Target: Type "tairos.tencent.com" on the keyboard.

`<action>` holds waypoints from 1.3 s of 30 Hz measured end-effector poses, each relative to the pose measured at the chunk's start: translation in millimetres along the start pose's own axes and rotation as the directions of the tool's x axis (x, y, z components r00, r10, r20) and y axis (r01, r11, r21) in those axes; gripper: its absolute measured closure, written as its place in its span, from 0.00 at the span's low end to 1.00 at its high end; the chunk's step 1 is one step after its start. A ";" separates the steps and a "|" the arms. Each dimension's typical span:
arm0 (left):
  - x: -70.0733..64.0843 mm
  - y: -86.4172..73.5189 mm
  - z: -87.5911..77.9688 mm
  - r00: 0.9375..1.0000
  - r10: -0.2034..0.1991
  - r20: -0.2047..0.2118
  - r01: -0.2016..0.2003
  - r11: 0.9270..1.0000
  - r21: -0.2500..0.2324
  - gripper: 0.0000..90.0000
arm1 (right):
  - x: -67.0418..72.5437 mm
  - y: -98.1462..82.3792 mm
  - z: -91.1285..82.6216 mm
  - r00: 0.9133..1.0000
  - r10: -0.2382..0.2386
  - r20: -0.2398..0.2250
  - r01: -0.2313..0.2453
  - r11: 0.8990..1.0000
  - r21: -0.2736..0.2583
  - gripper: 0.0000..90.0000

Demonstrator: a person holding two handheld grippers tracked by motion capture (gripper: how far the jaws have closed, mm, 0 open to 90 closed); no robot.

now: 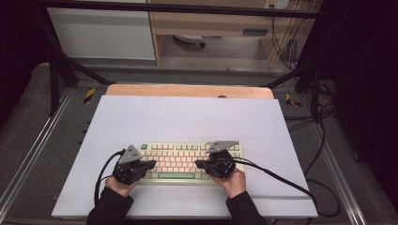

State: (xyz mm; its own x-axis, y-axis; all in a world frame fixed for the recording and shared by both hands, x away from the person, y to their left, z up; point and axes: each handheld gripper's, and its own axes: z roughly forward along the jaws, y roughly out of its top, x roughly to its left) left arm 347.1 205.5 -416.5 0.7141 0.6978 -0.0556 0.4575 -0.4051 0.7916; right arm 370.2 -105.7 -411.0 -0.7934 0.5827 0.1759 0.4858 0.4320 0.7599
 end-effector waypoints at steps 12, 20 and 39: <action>-6.1 9.7 5.3 1.000 0.017 0.003 -0.017 1.000 0.006 1.00 | -9.3 -13.5 -9.7 1.000 0.025 0.006 -0.025 1.000 -0.006 1.00; -8.7 20.3 12.3 1.000 0.019 0.008 -0.019 1.000 0.006 1.00 | -9.7 -15.8 -12.4 0.999 0.033 0.006 -0.033 0.999 -0.011 1.00; -10.6 33.3 46.1 1.000 0.006 0.006 -0.006 0.999 0.039 1.00 | -9.7 -16.2 -12.4 1.000 0.025 0.005 -0.025 1.000 -0.008 1.00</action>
State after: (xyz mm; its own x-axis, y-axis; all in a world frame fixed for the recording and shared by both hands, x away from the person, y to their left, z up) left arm 379.2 157.4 -417.6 0.7196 0.6923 -0.0546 0.4738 -0.4320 0.7674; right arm 365.5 -127.0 -417.2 -0.7791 0.5968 0.1920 0.5026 0.4117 0.7602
